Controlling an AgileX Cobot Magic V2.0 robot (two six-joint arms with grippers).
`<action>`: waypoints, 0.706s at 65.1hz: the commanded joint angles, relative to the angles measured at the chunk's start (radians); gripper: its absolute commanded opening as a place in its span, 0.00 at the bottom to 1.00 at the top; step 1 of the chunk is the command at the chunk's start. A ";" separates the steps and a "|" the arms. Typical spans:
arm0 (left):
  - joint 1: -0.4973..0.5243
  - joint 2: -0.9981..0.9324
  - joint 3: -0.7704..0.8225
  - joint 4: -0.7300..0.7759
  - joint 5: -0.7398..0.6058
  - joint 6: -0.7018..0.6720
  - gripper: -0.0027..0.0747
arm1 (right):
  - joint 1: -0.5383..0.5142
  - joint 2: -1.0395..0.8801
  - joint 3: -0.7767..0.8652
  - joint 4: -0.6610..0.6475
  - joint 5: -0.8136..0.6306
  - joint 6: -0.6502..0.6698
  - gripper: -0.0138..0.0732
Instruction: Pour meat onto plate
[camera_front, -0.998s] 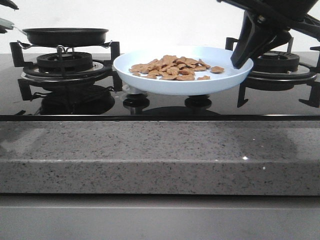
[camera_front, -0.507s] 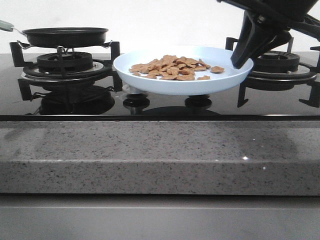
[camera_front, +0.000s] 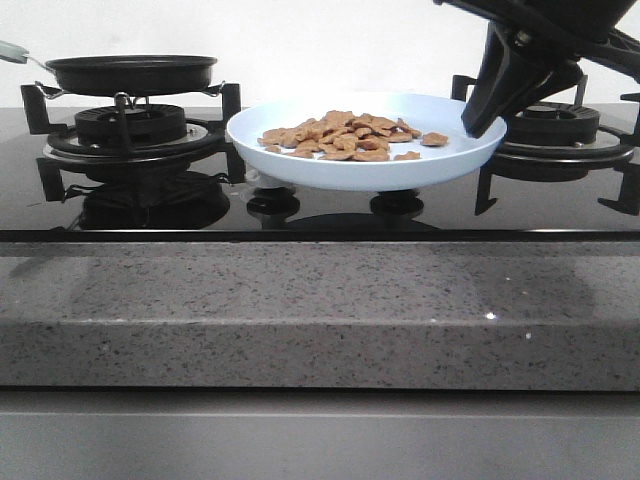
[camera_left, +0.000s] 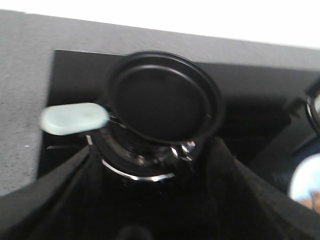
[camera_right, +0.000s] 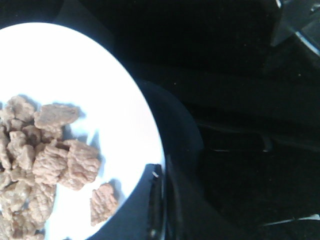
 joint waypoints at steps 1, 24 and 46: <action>-0.096 -0.060 -0.012 0.153 -0.042 -0.121 0.60 | -0.004 -0.036 -0.026 0.025 -0.041 -0.007 0.08; -0.306 -0.233 0.178 0.610 -0.036 -0.511 0.60 | -0.004 -0.036 -0.026 0.025 -0.041 -0.007 0.08; -0.306 -0.379 0.324 0.610 -0.069 -0.526 0.60 | -0.004 -0.036 -0.026 0.025 -0.041 -0.007 0.08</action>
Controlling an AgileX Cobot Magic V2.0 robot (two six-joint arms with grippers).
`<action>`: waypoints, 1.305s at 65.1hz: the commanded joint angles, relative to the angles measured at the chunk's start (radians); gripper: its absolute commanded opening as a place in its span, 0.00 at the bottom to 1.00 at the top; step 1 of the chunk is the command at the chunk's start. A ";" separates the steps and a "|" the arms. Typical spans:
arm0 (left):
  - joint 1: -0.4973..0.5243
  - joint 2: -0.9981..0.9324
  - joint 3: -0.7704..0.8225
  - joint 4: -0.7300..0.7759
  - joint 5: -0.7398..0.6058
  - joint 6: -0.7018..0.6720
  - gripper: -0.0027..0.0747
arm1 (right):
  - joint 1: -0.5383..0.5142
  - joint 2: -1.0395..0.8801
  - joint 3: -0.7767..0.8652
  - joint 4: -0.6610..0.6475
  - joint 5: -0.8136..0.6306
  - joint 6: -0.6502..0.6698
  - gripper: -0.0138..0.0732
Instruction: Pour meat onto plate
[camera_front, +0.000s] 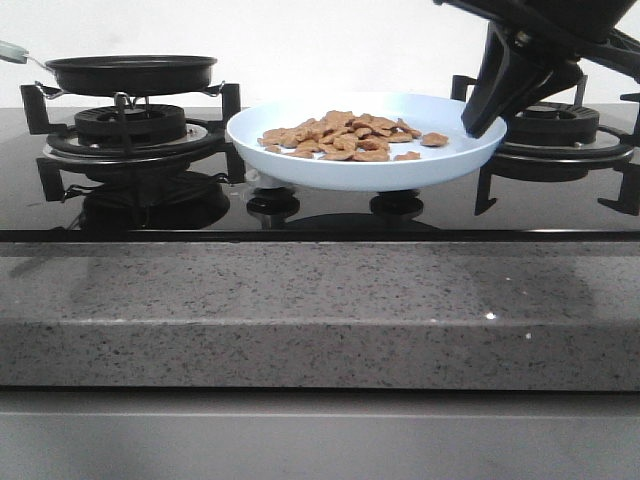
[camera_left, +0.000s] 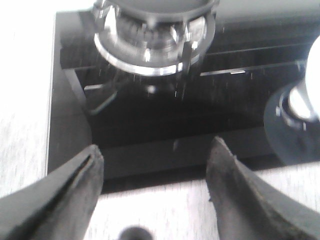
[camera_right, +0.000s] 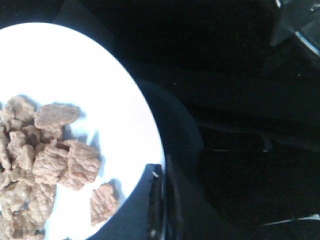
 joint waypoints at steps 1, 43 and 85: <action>-0.009 -0.035 -0.006 0.000 -0.088 -0.011 0.60 | -0.004 -0.036 -0.026 0.025 -0.041 -0.007 0.08; -0.009 -0.044 -0.004 0.000 -0.090 -0.011 0.60 | -0.004 -0.036 -0.026 0.025 -0.041 -0.007 0.08; -0.009 -0.044 -0.004 0.000 -0.090 -0.011 0.60 | -0.037 0.055 -0.287 -0.008 0.029 -0.008 0.08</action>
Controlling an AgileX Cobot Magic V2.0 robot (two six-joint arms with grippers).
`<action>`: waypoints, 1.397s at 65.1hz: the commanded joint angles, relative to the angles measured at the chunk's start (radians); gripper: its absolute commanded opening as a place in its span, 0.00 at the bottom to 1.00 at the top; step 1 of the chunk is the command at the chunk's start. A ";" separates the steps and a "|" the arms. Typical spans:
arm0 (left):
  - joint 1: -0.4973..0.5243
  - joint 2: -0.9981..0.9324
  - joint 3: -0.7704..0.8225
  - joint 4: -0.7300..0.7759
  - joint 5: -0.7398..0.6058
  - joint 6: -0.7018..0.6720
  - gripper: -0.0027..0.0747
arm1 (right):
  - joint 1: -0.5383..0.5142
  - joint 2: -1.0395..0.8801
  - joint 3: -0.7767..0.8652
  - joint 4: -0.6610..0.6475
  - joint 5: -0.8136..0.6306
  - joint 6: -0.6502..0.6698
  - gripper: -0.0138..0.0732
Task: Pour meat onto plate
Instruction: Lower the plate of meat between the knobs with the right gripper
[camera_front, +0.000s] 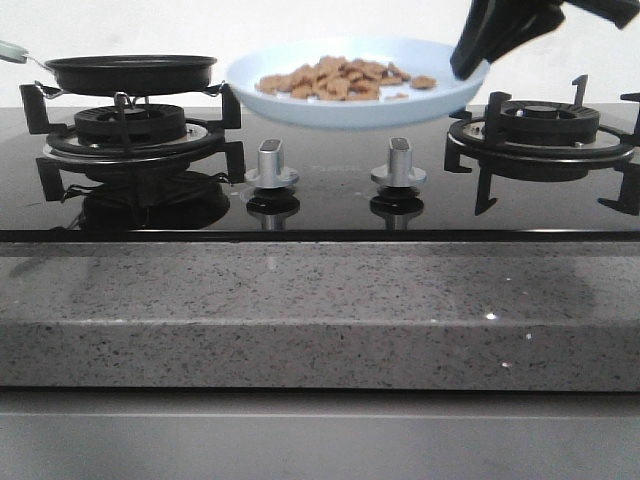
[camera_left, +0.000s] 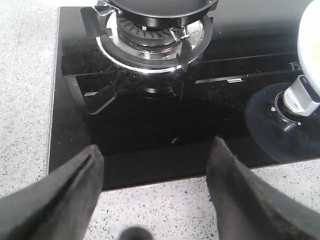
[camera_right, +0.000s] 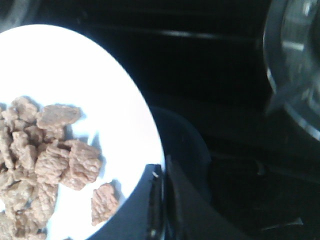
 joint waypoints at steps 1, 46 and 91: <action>-0.008 -0.008 -0.025 0.000 -0.073 -0.011 0.60 | -0.023 0.000 -0.106 0.012 -0.008 -0.008 0.08; -0.008 -0.008 -0.025 0.000 -0.073 -0.011 0.60 | -0.041 0.411 -0.595 0.012 0.090 -0.008 0.08; -0.008 -0.008 -0.025 0.000 -0.073 -0.011 0.60 | -0.041 0.478 -0.653 -0.027 0.144 -0.007 0.49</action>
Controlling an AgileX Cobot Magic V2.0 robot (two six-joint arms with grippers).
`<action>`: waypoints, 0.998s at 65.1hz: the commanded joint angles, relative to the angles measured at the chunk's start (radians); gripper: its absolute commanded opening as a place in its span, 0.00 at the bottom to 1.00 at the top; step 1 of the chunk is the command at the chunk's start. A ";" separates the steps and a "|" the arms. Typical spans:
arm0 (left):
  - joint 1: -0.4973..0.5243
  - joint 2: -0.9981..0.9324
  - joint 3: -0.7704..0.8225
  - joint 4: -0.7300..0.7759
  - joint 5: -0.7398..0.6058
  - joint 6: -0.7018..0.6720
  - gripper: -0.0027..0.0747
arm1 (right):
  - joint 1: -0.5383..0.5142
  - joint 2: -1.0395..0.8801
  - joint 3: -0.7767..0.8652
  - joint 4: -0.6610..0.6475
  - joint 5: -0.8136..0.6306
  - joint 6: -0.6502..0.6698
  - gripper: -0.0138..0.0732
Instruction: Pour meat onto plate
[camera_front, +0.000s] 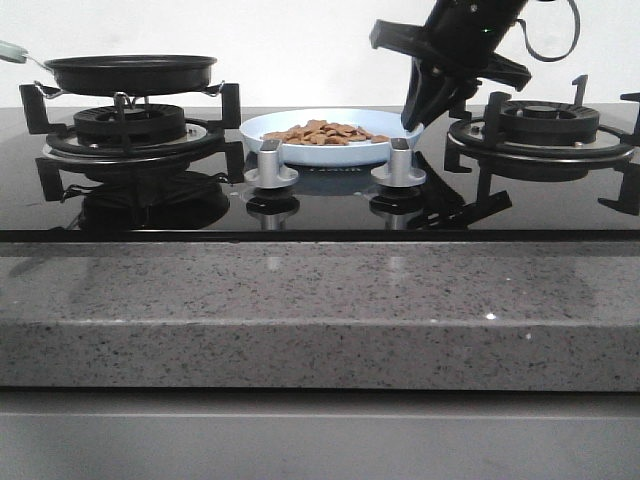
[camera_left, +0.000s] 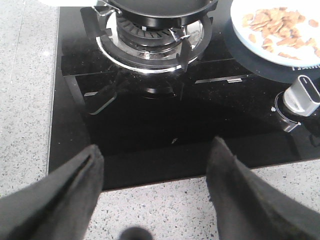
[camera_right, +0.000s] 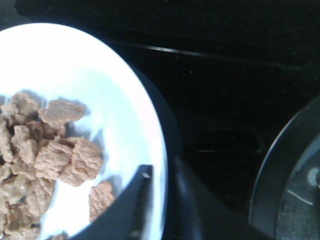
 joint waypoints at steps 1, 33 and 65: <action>-0.007 -0.008 -0.025 0.000 -0.073 -0.010 0.60 | -0.004 -0.074 -0.045 0.006 -0.024 -0.005 0.51; -0.007 -0.008 -0.025 0.000 -0.073 -0.010 0.60 | 0.078 -0.429 0.141 -0.125 0.020 -0.005 0.59; -0.007 -0.008 -0.025 0.000 -0.073 -0.010 0.60 | 0.101 -1.203 0.935 -0.245 -0.170 -0.005 0.59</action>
